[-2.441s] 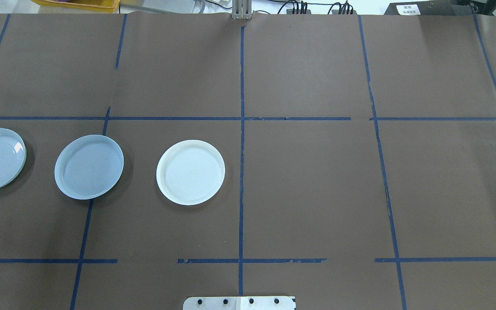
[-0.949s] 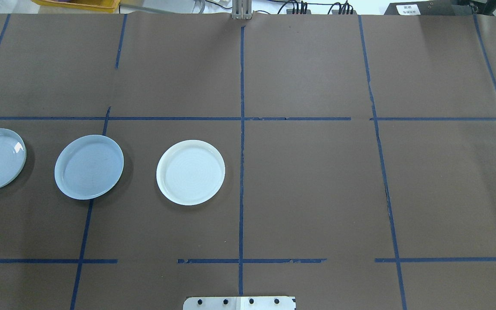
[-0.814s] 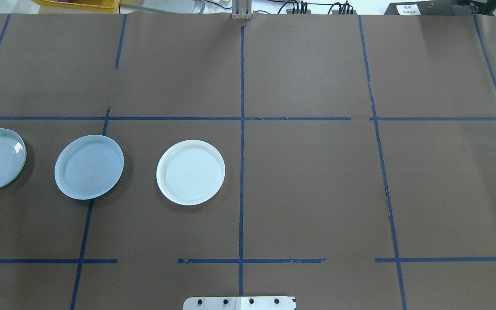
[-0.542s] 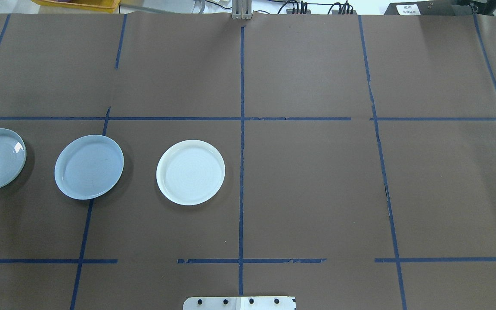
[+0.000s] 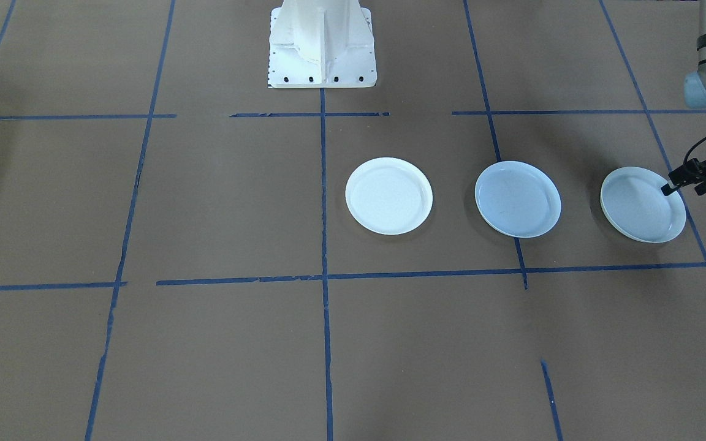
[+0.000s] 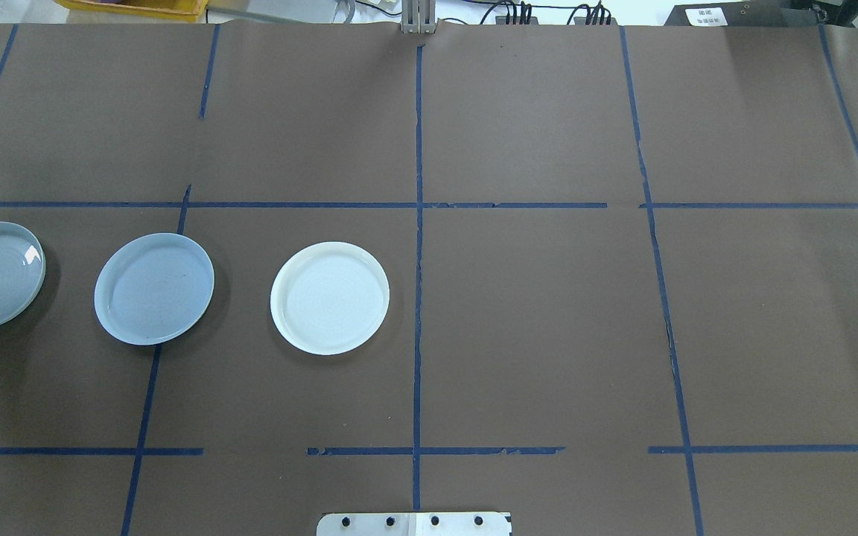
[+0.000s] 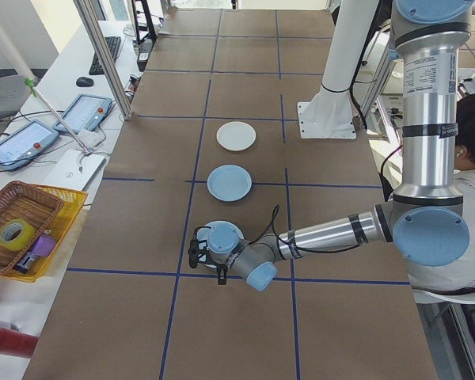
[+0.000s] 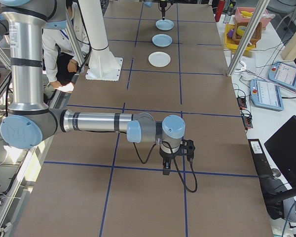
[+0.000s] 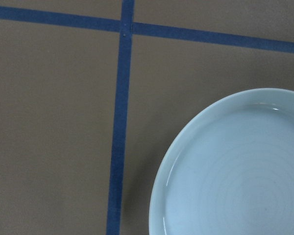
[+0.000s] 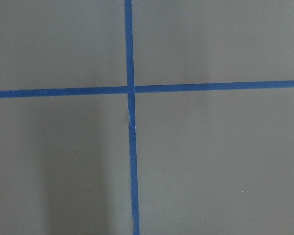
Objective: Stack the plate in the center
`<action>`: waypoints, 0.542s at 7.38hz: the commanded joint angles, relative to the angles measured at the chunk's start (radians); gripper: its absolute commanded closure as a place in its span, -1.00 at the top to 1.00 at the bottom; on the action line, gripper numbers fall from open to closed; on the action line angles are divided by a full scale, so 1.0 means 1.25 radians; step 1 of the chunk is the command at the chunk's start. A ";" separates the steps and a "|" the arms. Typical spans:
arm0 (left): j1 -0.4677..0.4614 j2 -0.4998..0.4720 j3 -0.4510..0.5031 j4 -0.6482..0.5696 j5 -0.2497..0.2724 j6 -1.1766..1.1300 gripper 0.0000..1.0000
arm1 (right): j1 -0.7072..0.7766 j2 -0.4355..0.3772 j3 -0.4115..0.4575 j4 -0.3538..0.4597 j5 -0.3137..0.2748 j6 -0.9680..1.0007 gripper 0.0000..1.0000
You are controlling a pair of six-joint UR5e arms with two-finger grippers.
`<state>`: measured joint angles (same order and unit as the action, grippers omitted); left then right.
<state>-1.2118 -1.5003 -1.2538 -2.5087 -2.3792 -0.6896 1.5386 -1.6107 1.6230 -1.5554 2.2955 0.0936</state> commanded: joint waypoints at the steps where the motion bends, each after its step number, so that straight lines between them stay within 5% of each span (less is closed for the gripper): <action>1: 0.008 -0.013 0.016 0.001 0.000 -0.001 0.58 | 0.000 0.000 0.000 0.000 0.001 -0.001 1.00; 4: 0.009 -0.015 0.016 0.002 -0.002 -0.003 -0.94 | 0.000 0.000 0.000 0.000 -0.001 0.000 1.00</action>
<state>-1.2017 -1.5179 -1.2340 -2.5077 -2.3815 -0.6910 1.5386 -1.6107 1.6230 -1.5555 2.2954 0.0935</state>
